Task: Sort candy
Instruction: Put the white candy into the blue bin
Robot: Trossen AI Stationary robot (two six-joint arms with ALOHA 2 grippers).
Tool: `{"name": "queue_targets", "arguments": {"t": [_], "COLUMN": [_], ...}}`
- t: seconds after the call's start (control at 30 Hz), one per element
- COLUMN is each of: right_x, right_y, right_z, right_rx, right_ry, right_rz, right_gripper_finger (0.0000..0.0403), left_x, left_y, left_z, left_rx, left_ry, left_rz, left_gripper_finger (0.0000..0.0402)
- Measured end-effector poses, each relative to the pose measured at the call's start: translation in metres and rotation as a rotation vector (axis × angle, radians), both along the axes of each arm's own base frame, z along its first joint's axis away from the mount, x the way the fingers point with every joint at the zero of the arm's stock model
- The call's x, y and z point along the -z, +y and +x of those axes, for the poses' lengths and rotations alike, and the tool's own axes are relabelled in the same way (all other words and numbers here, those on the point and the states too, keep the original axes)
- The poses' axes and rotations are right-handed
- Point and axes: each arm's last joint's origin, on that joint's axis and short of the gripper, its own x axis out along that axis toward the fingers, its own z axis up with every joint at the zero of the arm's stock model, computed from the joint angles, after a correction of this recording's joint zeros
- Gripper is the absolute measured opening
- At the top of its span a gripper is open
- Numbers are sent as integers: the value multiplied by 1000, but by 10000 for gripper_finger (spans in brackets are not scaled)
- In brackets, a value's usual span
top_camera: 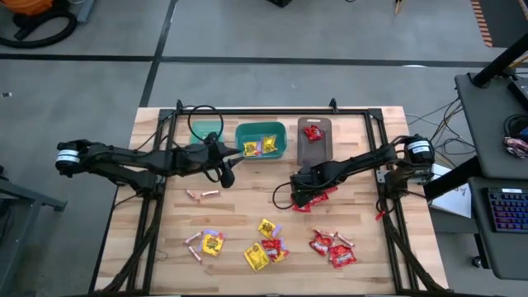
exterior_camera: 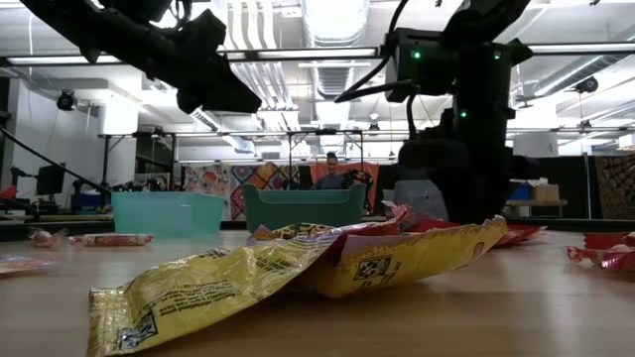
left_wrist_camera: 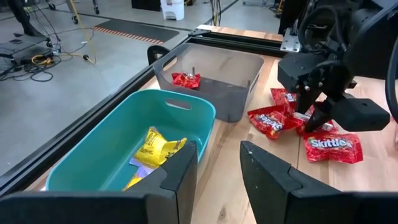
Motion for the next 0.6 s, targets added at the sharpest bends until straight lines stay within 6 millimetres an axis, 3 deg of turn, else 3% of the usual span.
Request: {"name": "queue_targets", "arguments": {"t": [0.4,0.5,0.6], "right_x": [-7,-8,-8], "right_y": [0,0,0], "right_z": [6,7,7], "right_rx": [-14,-28,-42], "right_ry": [-28,-35,-34], "right_rz": [0,-2,-4], "right_gripper_finger": [151,120,64], "left_x": [0,0,0], "left_y": [0,0,0], "left_z": [0,0,0], "left_rx": [-2,3,4], "left_ry": [-4,-5,-6], "left_rz": [-7,-11,-12], "left_gripper_finger": [107,107,107]}}
